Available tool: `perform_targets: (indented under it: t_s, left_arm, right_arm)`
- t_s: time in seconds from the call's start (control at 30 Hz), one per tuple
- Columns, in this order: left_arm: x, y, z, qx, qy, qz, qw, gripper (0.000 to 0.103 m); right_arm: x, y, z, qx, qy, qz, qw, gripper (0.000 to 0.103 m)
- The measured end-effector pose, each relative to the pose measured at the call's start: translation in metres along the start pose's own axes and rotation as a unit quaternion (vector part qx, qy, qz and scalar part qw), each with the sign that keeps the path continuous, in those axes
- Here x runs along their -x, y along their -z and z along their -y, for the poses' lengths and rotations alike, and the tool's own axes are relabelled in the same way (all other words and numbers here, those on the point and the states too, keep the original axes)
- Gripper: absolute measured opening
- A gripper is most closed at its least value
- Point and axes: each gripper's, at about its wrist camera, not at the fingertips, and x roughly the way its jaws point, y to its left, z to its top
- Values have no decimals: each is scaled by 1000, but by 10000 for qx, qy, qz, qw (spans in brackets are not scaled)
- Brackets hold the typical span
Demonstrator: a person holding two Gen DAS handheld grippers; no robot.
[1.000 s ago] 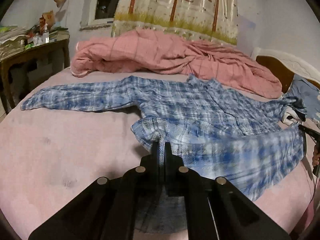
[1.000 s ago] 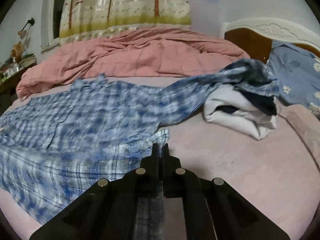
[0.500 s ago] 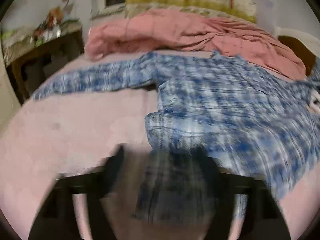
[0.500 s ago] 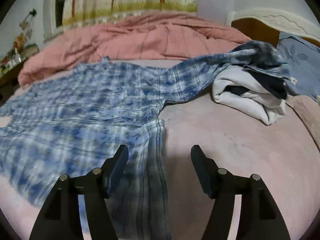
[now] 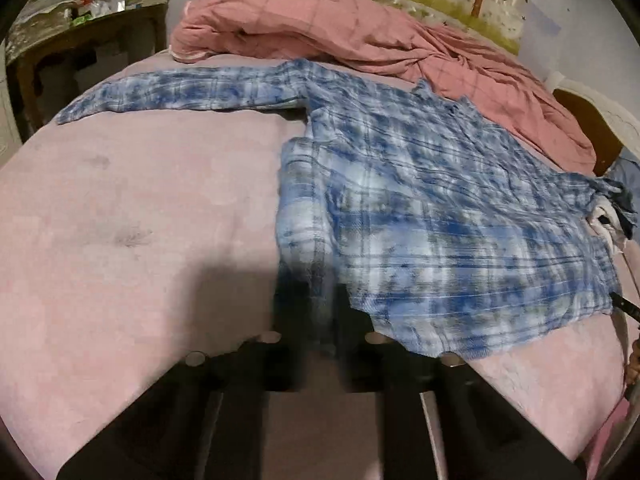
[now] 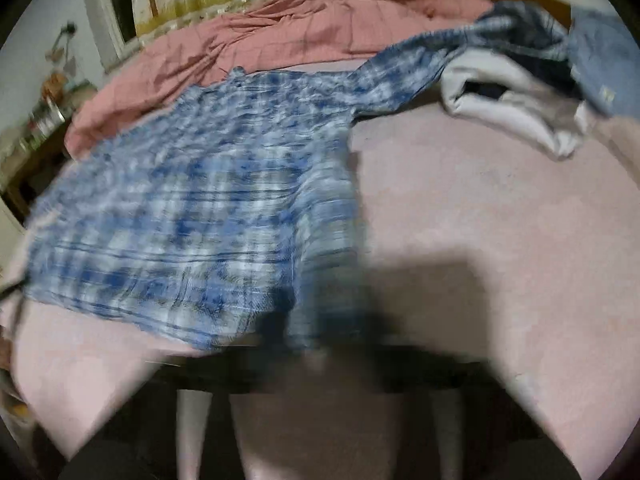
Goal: Fold large clothes
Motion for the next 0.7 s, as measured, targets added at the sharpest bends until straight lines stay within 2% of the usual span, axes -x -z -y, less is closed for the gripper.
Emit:
perform_targets:
  t_s: [0.13,0.2,0.3,0.4,0.47,0.5,0.57,0.63,0.7]
  left_arm:
    - [35,5,-3,-49,31,303,9995,7]
    - [44,10,-3,-92,21,231,9997,7]
    - [40,16,-5,-256,-322,195,9990,6]
    - [28,21,-8,-338,-421,244,9982,12]
    - [31,22,-7,-326,-433,441,9976,24]
    - [35,23,-5,-378,-412,572,9968,27]
    - [48,22,9,-623,-402,930,9929,40]
    - [59,17,29,-947,-435,1271,9864,48]
    - [68,12,54,-1265,-376,1543,9792,56]
  right_arm:
    - [14,1,13,-170,-213,46,9996,7]
    - [32,4,16,-130,-287,199,9993,7]
    - [44,9,16,-17,-354,217,9991,7]
    - [30,12,17,-27,104,-12,9999,10]
    - [29,14,17,-65,346,47,9994,26]
    - [33,13,15,-66,526,166,9985,31]
    - [43,10,8,31,954,478,9943,50]
    - [59,4,-6,132,1221,901,9883,60]
    - [72,-5,-20,179,1119,1166,9867,65]
